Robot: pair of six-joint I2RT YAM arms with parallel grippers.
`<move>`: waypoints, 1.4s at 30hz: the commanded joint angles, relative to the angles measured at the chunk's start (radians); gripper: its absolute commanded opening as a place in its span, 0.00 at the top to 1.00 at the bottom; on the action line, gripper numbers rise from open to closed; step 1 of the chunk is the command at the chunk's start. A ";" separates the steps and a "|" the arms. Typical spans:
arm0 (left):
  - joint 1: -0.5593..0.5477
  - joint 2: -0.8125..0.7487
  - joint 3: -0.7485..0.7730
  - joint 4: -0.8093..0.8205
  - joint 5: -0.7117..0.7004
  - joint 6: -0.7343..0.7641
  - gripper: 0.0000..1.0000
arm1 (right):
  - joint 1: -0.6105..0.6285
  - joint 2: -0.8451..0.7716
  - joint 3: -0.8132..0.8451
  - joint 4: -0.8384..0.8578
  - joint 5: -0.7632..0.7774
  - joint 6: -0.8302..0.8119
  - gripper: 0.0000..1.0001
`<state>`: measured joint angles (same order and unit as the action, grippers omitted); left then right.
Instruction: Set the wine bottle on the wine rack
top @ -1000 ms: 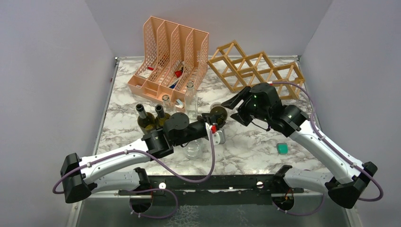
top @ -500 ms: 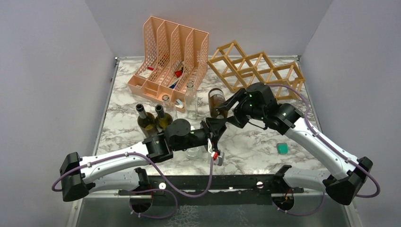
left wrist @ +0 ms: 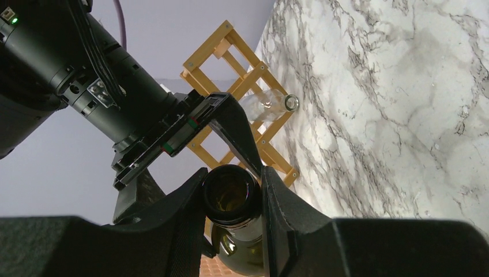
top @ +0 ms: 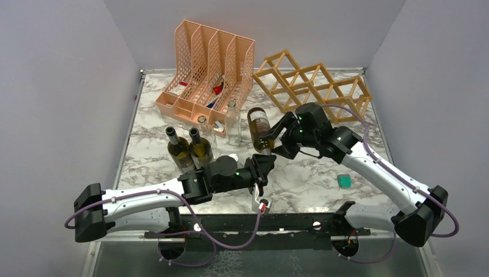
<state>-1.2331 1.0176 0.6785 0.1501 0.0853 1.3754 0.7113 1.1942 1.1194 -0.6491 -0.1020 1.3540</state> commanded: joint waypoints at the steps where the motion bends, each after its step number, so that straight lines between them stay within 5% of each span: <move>1: -0.018 -0.047 0.019 0.224 -0.006 0.208 1.00 | -0.006 -0.036 -0.041 -0.014 -0.066 -0.135 0.31; 8: -0.020 -0.030 0.019 0.200 -0.030 0.287 1.00 | -0.006 -0.070 -0.090 0.078 -0.252 -0.296 0.40; 26: -0.020 0.013 0.067 0.099 -0.071 0.332 1.00 | -0.006 -0.096 -0.117 0.056 -0.308 -0.530 0.29; 39: -0.020 0.061 0.074 0.131 -0.096 0.265 1.00 | -0.006 -0.145 -0.194 0.192 -0.045 -0.284 0.68; 42: -0.020 0.072 0.076 0.134 -0.096 0.247 1.00 | -0.006 -0.139 -0.209 0.243 -0.038 -0.264 0.67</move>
<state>-1.2533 1.0992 0.6796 0.1371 0.0227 1.6081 0.7086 1.0668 0.9318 -0.4961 -0.2317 1.0599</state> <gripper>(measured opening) 0.368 0.410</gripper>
